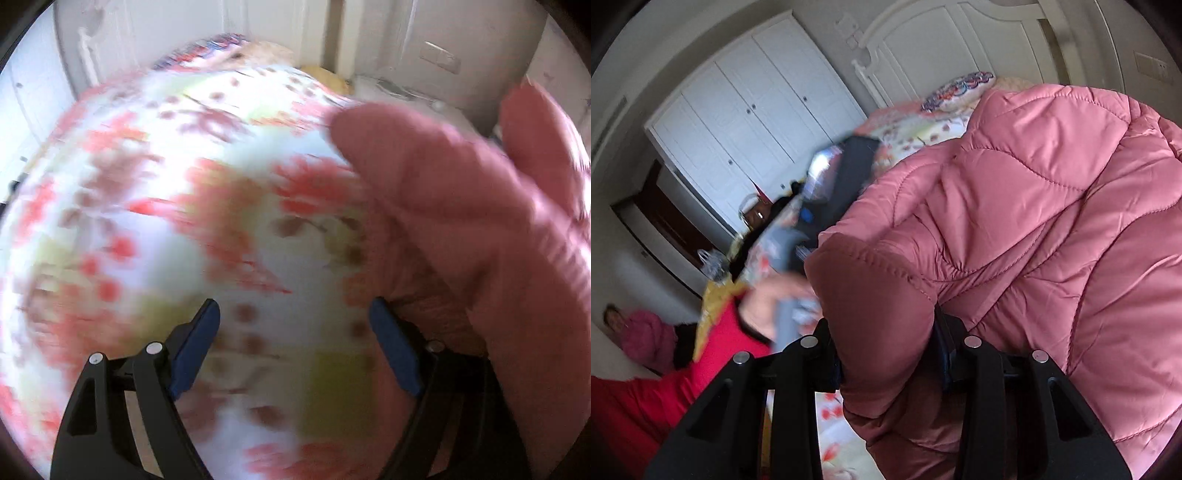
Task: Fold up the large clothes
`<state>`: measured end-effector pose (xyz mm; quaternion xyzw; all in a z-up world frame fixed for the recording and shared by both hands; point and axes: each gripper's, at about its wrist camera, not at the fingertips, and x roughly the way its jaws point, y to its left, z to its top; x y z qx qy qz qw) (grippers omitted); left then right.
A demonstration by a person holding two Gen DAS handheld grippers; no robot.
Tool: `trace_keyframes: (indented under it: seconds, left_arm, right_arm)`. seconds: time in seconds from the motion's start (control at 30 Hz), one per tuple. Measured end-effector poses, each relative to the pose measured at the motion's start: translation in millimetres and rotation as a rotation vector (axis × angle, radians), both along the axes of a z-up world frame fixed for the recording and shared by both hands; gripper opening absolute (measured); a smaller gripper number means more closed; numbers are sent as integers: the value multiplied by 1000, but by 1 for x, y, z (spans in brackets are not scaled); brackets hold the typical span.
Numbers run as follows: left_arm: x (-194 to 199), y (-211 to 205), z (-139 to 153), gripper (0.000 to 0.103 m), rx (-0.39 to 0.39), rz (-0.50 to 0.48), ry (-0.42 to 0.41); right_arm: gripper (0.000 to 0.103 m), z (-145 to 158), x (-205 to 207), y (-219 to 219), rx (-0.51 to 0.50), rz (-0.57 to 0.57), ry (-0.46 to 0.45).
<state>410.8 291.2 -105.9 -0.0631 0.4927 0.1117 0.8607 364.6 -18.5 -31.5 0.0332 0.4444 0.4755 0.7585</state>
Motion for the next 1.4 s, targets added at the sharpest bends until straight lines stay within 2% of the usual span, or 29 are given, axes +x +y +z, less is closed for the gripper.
trace_keyframes:
  seconds: [0.07,0.17,0.27,0.43,0.53,0.63,0.8,0.87,1.03,1.1,1.17,1.27,1.4]
  left_arm:
    - [-8,13,11,80,45,27,-15]
    - [-20,34,38,79,59,72,-60]
    - [-20,36,72,79,89,55,-105]
    - [-2,-26,127,81,186,-99,-186]
    - [5,-69,137,81,231,-187,-200]
    - [15,-99,134,81,266,-277,-196]
    - [32,-122,109,81,272,-369,-160]
    - [38,-121,94,81,266,-368,-137]
    - [52,-104,57,91,208,-331,-69]
    - [54,-98,46,93,189,-322,-55]
    - [53,-96,42,94,199,-321,-62]
    - [49,-93,37,95,221,-321,-77]
    - [43,-85,35,95,206,-309,-99]
  right_arm:
    - [38,-1,-7,9,-56,8,-35]
    - [38,-3,-16,27,-125,25,-97]
    - [39,-6,-24,40,-196,50,-160]
    - [40,-8,-35,53,-269,59,-228]
    - [42,-9,-42,53,-297,61,-267]
    - [45,-11,-51,60,-342,65,-328]
    - [47,-12,-57,61,-381,68,-400]
    - [47,-12,-58,58,-377,64,-403]
    - [49,-14,-59,58,-366,63,-403]
    - [56,-14,-62,58,-368,70,-413]
    - [80,-13,-68,58,-359,97,-421]
    - [82,-8,-86,58,-348,106,-491]
    - [82,34,-101,28,-193,90,-462]
